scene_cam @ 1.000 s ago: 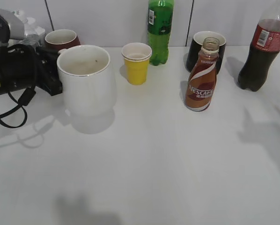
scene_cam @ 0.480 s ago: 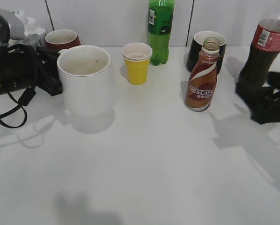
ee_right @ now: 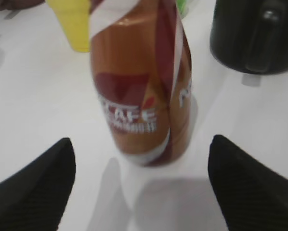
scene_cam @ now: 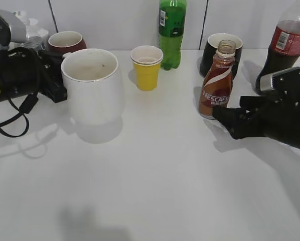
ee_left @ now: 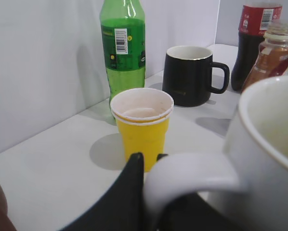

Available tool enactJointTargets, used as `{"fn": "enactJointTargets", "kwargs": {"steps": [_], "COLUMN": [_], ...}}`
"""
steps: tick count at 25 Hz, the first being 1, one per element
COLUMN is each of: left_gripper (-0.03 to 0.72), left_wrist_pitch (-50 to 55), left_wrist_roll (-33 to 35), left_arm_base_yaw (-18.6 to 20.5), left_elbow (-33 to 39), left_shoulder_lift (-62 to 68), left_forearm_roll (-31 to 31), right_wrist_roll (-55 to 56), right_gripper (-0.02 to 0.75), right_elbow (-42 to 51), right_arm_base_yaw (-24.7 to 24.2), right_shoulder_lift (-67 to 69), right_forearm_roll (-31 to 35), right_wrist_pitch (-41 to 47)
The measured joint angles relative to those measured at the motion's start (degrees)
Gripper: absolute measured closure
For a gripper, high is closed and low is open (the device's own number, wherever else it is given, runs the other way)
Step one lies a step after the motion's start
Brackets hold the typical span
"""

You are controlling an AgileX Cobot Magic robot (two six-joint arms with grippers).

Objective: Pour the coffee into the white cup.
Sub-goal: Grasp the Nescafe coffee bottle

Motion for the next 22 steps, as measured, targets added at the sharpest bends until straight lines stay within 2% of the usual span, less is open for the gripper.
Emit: {"fn": "enactJointTargets", "kwargs": {"steps": [8, 13, 15, 19, 22], "left_gripper": [0.645, 0.645, 0.645, 0.645, 0.645], "left_wrist_pitch": [0.0, 0.0, 0.0, 0.0, 0.0], "left_wrist_roll": [0.0, 0.0, 0.0, 0.0, 0.0], "left_arm_base_yaw": [0.0, 0.0, 0.0, 0.0, 0.0], "left_elbow": [0.0, 0.0, 0.0, 0.0, 0.0], "left_shoulder_lift": [0.0, 0.0, 0.0, 0.0, 0.0], "left_forearm_roll": [0.0, 0.2, 0.3, 0.5, 0.7], "right_wrist_roll": [-1.1, -1.0, -1.0, -1.0, -1.0], "right_gripper": [0.064, 0.067, 0.091, 0.212, 0.211], "right_elbow": [-9.6, -15.1, -15.6, -15.7, -15.7], "right_arm_base_yaw": [0.1, 1.9, 2.4, 2.6, 2.6], "right_shoulder_lift": [8.4, 11.5, 11.9, 12.0, 12.0], "right_forearm_roll": [-3.7, -5.1, -5.2, -5.4, -5.4], "right_wrist_pitch": [-2.4, -2.5, -2.5, -2.5, -2.5]}}
